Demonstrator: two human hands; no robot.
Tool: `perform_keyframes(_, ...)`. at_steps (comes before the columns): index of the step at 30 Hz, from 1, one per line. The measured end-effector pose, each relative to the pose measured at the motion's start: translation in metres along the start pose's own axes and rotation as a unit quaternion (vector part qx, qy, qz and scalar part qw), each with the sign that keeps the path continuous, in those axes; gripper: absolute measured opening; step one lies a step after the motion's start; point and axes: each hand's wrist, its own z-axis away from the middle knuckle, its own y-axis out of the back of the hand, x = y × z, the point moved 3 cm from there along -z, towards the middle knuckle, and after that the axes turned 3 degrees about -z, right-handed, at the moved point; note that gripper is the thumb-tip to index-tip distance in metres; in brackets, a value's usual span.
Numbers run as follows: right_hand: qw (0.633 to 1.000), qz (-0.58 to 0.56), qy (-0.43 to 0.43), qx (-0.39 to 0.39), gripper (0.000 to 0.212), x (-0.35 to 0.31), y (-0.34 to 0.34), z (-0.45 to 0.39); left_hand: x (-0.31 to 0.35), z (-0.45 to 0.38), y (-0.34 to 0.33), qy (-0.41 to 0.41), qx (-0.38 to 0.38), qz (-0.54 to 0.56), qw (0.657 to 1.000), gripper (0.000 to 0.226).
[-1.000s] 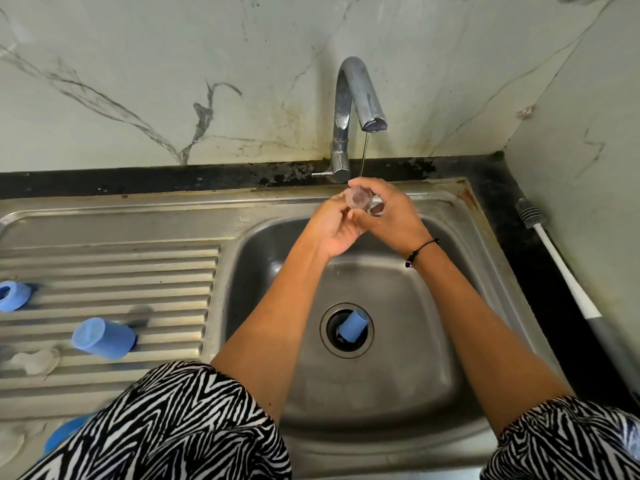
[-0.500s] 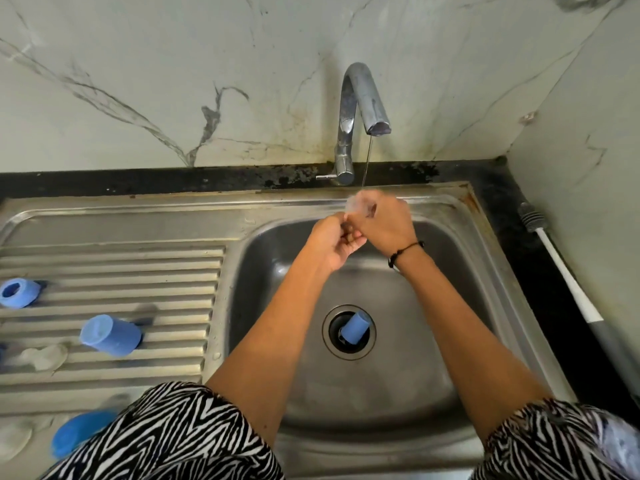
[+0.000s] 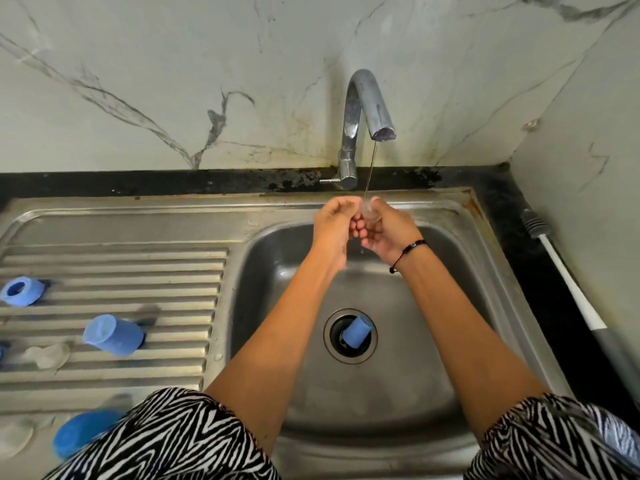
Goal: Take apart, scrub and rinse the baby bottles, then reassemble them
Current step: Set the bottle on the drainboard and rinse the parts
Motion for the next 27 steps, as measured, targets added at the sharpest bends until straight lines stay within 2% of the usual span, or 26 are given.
perform_keyframes(2, 0.991, -0.096, -0.083, -0.037, 0.046, 0.006, -0.003, 0.0, 0.005, 0.002, -0.001, -0.024, -0.003, -0.038, 0.999, 0.018)
perform_keyframes(6, 0.992, -0.078, -0.086, -0.054, 0.053, 0.005, -0.007, -0.001, 0.008, 0.0, 0.002, -0.036, -0.005, -0.066, 0.997, 0.021)
perform_keyframes(8, 0.995, -0.067, -0.067, -0.028, 0.041, 0.003, -0.005, 0.0, 0.006, 0.0, 0.005, -0.028, 0.008, -0.055, 0.998, 0.024)
perform_keyframes(9, 0.998, -0.048, -0.037, -0.007, 0.028, 0.002, -0.004, -0.001, 0.004, -0.001, 0.007, -0.015, 0.019, -0.041, 0.999, 0.025)
perform_keyframes(10, 1.0, -0.011, 0.006, 0.012, 0.012, -0.002, -0.002, -0.002, 0.0, -0.001, 0.01, 0.004, 0.029, -0.023, 0.999, 0.025)
perform_keyframes(11, 0.996, 0.05, 0.062, 0.027, 0.006, -0.006, -0.001, -0.002, -0.004, -0.001, 0.012, 0.026, 0.036, -0.006, 0.999, 0.025)
perform_keyframes(12, 0.982, 0.133, 0.128, 0.04, 0.019, -0.009, 0.0, 0.0, -0.008, 0.0, 0.013, 0.047, 0.039, 0.004, 0.998, 0.026)
perform_keyframes(14, 0.915, 0.302, 0.263, 0.059, 0.033, -0.016, -0.002, 0.004, -0.016, 0.0, 0.014, 0.078, 0.041, 0.013, 0.996, 0.027)
perform_keyframes(16, 0.85, 0.425, 0.307, 0.051, 0.036, -0.016, -0.005, 0.007, -0.02, 0.001, 0.012, 0.092, 0.047, 0.02, 0.994, 0.029)
perform_keyframes(18, 0.822, 0.479, 0.303, 0.057, 0.032, -0.015, -0.004, 0.007, -0.023, -0.001, 0.01, 0.1, 0.055, 0.021, 0.993, 0.03)
perform_keyframes(20, 0.797, 0.465, 0.374, 0.089, 0.035, -0.02, -0.004, 0.011, -0.023, -0.003, 0.009, 0.104, 0.048, 0.019, 0.993, 0.03)
perform_keyframes(21, 0.796, 0.452, 0.391, 0.091, 0.033, -0.023, -0.005, 0.012, -0.023, -0.003, 0.009, 0.105, 0.045, 0.021, 0.993, 0.029)
perform_keyframes(23, 0.813, 0.463, 0.344, 0.077, 0.026, -0.026, -0.007, 0.01, -0.023, -0.003, 0.008, 0.112, 0.04, 0.031, 0.992, 0.026)
perform_keyframes(25, 0.817, 0.461, 0.337, 0.079, 0.024, -0.022, -0.006, 0.008, -0.021, -0.001, 0.006, 0.109, 0.018, 0.056, 0.992, 0.021)
perform_keyframes(27, 0.849, 0.414, 0.319, 0.082, 0.02, -0.02, -0.005, 0.006, -0.015, -0.001, 0.003, 0.07, -0.012, 0.08, 0.994, 0.023)
